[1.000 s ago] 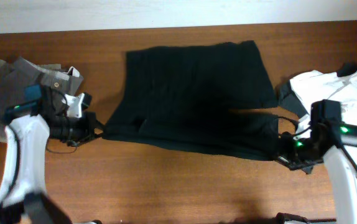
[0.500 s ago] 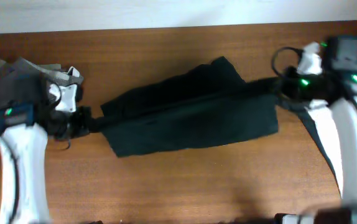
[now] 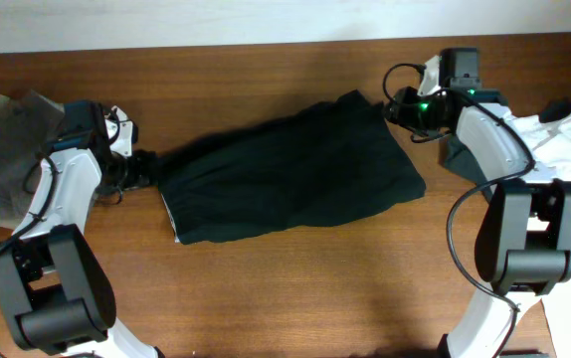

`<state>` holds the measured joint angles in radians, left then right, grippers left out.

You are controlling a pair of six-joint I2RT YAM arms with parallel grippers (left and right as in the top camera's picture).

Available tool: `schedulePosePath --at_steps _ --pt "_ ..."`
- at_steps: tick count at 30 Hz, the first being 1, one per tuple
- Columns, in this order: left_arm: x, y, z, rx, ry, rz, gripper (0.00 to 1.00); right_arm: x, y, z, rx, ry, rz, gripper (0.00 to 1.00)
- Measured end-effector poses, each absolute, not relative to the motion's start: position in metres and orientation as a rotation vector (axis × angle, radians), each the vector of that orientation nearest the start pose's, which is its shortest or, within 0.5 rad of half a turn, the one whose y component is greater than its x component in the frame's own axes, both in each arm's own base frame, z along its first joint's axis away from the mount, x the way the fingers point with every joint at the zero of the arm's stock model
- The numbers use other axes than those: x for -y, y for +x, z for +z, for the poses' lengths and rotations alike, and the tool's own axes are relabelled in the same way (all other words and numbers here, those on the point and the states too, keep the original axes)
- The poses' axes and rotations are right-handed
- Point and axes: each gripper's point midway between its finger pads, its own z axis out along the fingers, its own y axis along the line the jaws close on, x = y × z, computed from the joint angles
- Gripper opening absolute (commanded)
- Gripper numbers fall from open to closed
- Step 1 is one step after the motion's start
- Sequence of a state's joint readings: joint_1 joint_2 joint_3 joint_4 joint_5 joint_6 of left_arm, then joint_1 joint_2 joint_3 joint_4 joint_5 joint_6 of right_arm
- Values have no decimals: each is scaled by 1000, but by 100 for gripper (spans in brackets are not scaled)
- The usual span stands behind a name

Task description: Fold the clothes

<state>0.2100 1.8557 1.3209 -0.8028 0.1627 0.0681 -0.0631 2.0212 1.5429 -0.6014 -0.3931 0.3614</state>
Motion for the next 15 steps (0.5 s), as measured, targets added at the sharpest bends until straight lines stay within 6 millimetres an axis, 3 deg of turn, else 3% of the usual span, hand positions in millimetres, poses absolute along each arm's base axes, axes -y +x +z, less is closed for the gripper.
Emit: schedulePosePath --at_steps 3,7,9,11,12,13,15 --pt "-40 361 58 -2994 -175 -296 62 -27 452 69 -2798 475 594 42" --pt "-4 363 78 -2929 -28 -599 61 -34 386 60 -3068 416 618 30" --pt "5 365 83 -2898 31 -636 61 -38 377 56 -3100 376 609 16" --pt "9 367 85 -2882 70 -642 61 -39 382 34 -3052 353 561 11" --pt "11 369 87 -2869 86 -650 61 -37 369 8 -3069 438 514 10" --pt "13 369 88 -2861 98 -666 61 -39 359 -2 -3086 482 531 8" --pt "22 368 94 -2828 153 -739 62 -35 337 -4 -3081 692 518 7"
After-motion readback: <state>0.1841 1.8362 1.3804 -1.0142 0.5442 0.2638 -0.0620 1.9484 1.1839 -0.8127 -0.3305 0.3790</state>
